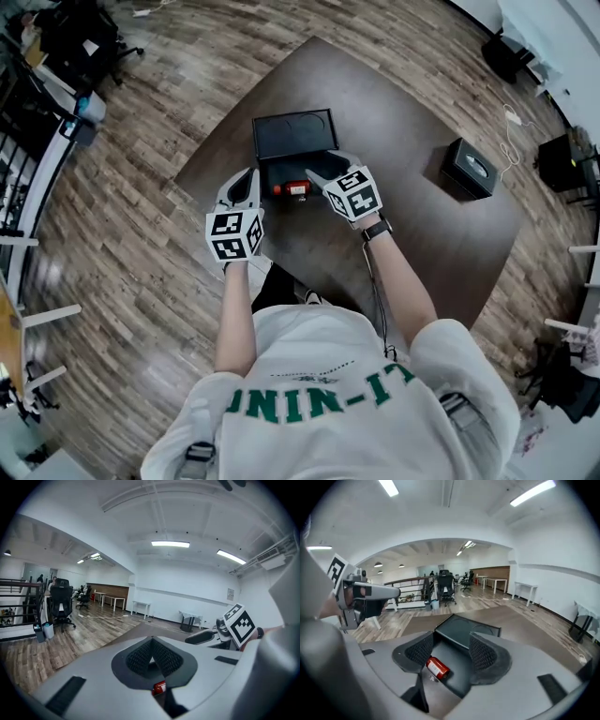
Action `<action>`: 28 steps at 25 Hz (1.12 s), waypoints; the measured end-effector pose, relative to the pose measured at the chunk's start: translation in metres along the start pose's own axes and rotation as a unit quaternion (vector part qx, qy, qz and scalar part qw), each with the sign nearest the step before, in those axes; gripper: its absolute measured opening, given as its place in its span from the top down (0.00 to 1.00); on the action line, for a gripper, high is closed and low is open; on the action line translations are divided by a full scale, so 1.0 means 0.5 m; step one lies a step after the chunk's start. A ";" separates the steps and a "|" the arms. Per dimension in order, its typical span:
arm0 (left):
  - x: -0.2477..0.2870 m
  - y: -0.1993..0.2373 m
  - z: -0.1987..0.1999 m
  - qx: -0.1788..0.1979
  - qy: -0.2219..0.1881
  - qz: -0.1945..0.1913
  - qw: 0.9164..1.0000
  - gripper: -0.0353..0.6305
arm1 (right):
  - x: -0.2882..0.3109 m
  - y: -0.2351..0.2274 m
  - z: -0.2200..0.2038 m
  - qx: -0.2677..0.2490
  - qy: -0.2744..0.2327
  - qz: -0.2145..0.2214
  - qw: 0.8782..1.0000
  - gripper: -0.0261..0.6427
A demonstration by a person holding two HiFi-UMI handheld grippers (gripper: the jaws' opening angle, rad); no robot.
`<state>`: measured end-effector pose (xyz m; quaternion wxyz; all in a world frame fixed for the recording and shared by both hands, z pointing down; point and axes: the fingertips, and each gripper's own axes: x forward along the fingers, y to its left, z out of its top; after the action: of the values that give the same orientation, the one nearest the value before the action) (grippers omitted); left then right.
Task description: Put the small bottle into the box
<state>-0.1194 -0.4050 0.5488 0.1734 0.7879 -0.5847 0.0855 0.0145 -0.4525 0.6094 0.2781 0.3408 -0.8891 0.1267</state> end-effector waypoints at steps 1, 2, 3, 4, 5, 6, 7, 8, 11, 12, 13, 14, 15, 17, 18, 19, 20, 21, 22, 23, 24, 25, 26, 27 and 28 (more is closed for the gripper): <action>-0.008 -0.008 0.012 -0.001 -0.006 0.002 1.000 0.93 | -0.024 -0.005 0.017 0.006 -0.018 -0.019 1.000 0.59; -0.016 -0.016 0.025 -0.002 -0.013 0.006 1.000 0.93 | -0.050 -0.008 0.034 0.010 -0.036 -0.038 0.999 0.61; -0.025 -0.025 0.036 -0.001 -0.019 0.010 1.000 0.93 | -0.077 -0.009 0.050 0.011 -0.054 -0.056 0.997 0.63; -0.035 -0.034 0.048 0.001 -0.025 0.014 1.000 0.93 | -0.105 -0.007 0.065 0.011 -0.070 -0.072 0.995 0.64; -0.046 -0.045 0.059 0.004 -0.031 0.017 0.999 0.93 | -0.133 -0.003 0.079 0.012 -0.087 -0.085 0.993 0.65; -0.058 -0.055 0.071 0.008 -0.038 0.021 0.999 0.93 | -0.159 0.003 0.092 0.013 -0.103 -0.094 0.990 0.68; -0.069 -0.065 0.084 0.013 -0.046 0.024 0.999 0.93 | -0.185 0.009 0.105 0.017 -0.119 -0.100 0.988 0.71; -0.082 -0.076 0.095 0.018 -0.054 0.026 0.998 0.93 | -0.209 0.017 0.119 0.022 -0.136 -0.103 0.985 0.72; -0.129 -0.111 0.124 0.034 -0.081 0.033 0.996 0.93 | -0.278 0.045 0.147 0.035 -0.179 -0.114 0.977 0.82; -0.146 -0.124 0.133 0.039 -0.091 0.036 0.994 0.93 | -0.300 0.055 0.152 0.037 -0.189 -0.122 0.974 0.83; -0.163 -0.136 0.142 0.044 -0.102 0.038 0.993 0.93 | -0.320 0.063 0.157 0.040 -0.199 -0.129 0.971 0.85; -0.180 -0.148 0.152 0.049 -0.113 0.041 0.992 0.93 | -0.340 0.070 0.161 0.043 -0.208 -0.136 0.968 0.87; -0.196 -0.159 0.161 0.054 -0.122 0.044 0.990 0.93 | -0.358 0.076 0.164 0.049 -0.218 -0.141 0.965 0.89; -0.224 -0.180 0.173 0.062 -0.138 0.050 0.987 0.93 | -0.391 0.084 0.165 0.063 -0.235 -0.145 0.959 0.92; -0.237 -0.189 0.175 0.066 -0.143 0.053 0.986 0.93 | -0.405 0.090 0.164 0.066 -0.239 -0.146 0.958 0.94; -0.249 -0.196 0.176 0.069 -0.147 0.055 0.985 0.93 | -0.417 0.097 0.161 0.063 -0.240 -0.147 0.957 0.94; -0.261 -0.204 0.174 0.073 -0.150 0.056 0.984 0.93 | -0.428 0.106 0.156 0.056 -0.237 -0.151 0.958 0.94; -0.273 -0.213 0.170 0.076 -0.152 0.055 0.984 0.93 | -0.440 0.117 0.149 0.047 -0.235 -0.156 0.958 0.94; -0.285 -0.222 0.165 0.081 -0.154 0.054 0.983 0.93 | -0.452 0.127 0.143 0.041 -0.235 -0.160 0.958 0.94; -0.296 -0.228 0.162 0.084 -0.157 0.053 0.983 0.93 | -0.463 0.136 0.141 0.038 -0.240 -0.162 0.956 0.94; -0.306 -0.232 0.163 0.087 -0.161 0.055 0.982 0.93 | -0.473 0.143 0.143 0.037 -0.247 -0.162 0.954 0.94; -0.315 -0.234 0.167 0.090 -0.168 0.057 0.980 0.93 | -0.481 0.150 0.149 0.036 -0.256 -0.162 0.952 0.94; -0.326 -0.236 0.171 0.093 -0.173 0.059 0.979 0.93 | -0.489 0.157 0.153 0.036 -0.262 -0.161 0.951 0.94; -0.337 -0.240 0.173 0.096 -0.178 0.060 0.977 0.93 | -0.497 0.164 0.154 0.035 -0.265 -0.161 0.950 0.94; -0.347 -0.246 0.175 0.099 -0.182 0.061 0.976 0.93 | -0.506 0.170 0.153 0.036 -0.267 -0.162 0.949 0.94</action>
<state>-0.0608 -0.2515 0.3879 -0.0203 0.7666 -0.6418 0.0086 0.0808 -0.2861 0.3973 0.0348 0.5109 -0.8588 0.0159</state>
